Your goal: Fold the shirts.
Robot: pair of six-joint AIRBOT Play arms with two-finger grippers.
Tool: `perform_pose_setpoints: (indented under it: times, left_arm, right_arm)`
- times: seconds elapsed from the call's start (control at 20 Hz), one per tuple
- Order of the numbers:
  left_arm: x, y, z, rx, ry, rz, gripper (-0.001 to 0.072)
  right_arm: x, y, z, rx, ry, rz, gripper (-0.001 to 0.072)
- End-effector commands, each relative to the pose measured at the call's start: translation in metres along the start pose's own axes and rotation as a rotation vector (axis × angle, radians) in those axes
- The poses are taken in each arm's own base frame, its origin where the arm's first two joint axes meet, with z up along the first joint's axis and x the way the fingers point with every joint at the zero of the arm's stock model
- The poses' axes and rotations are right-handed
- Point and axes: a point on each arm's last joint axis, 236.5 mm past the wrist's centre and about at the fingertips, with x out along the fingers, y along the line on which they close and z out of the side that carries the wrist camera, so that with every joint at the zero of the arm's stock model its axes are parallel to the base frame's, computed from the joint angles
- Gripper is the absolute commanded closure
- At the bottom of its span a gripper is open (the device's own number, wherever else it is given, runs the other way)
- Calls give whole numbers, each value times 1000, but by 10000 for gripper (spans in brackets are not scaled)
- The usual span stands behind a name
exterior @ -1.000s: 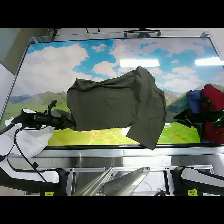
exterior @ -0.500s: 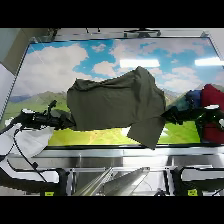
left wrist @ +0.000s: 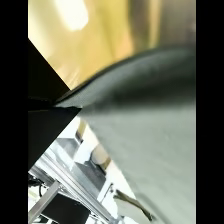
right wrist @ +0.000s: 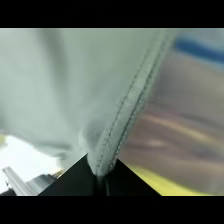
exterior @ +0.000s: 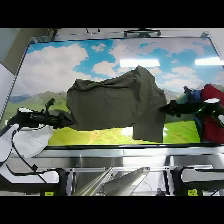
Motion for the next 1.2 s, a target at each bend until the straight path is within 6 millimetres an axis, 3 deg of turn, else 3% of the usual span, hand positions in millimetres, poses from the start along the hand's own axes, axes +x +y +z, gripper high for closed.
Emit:
perform_pose_setpoints:
  times: [0.0,0.1,0.2,0.3,0.35,0.45,0.5,0.55,0.6,0.65,0.75,0.85,1.0,1.15]
  left_arm:
    - [-44,-70,11,116,-114,-86,698]
    - [-98,-159,12,305,-247,-222,697]
    - [-167,-263,-3,559,-455,-356,686]
    - [-239,-357,-42,818,-701,-445,681]
    - [-274,-401,-72,959,-842,-444,680]
    - [-318,-447,-108,1128,-1087,-287,679]
    - [-336,-461,-120,1172,-1211,-162,679]
    - [-349,-469,-126,1191,-1306,-60,679]
    - [-357,-471,-128,1195,-1360,19,678]
    - [-361,-469,-126,1176,-1376,35,679]
    - [-358,-458,-116,1145,-1313,-25,679]
    - [-342,-422,-84,1072,-1168,-72,678]
    - [-273,-340,-12,891,-862,-61,679]
    - [-179,-259,63,704,-633,-17,679]
  right_arm:
    - [-55,89,25,-252,-117,36,689]
    - [-109,170,41,-476,-290,34,688]
    - [-172,264,39,-705,-522,29,688]
    - [-238,349,14,-918,-774,-14,688]
    - [-271,389,-7,-1008,-915,-31,688]
    - [-337,450,-53,-1164,-1213,-97,688]
    - [-364,466,-73,-1222,-1342,-162,689]
    - [-387,476,-91,-1247,-1455,-212,689]
    - [-397,478,-98,-1259,-1501,-249,689]
    - [-393,477,-99,-1264,-1487,-254,689]
    - [-362,457,-73,-1232,-1323,-234,690]
    - [-325,421,-28,-1096,-1130,-182,690]
    - [-252,347,35,-885,-818,-123,690]
    - [-163,259,81,-691,-564,-114,690]
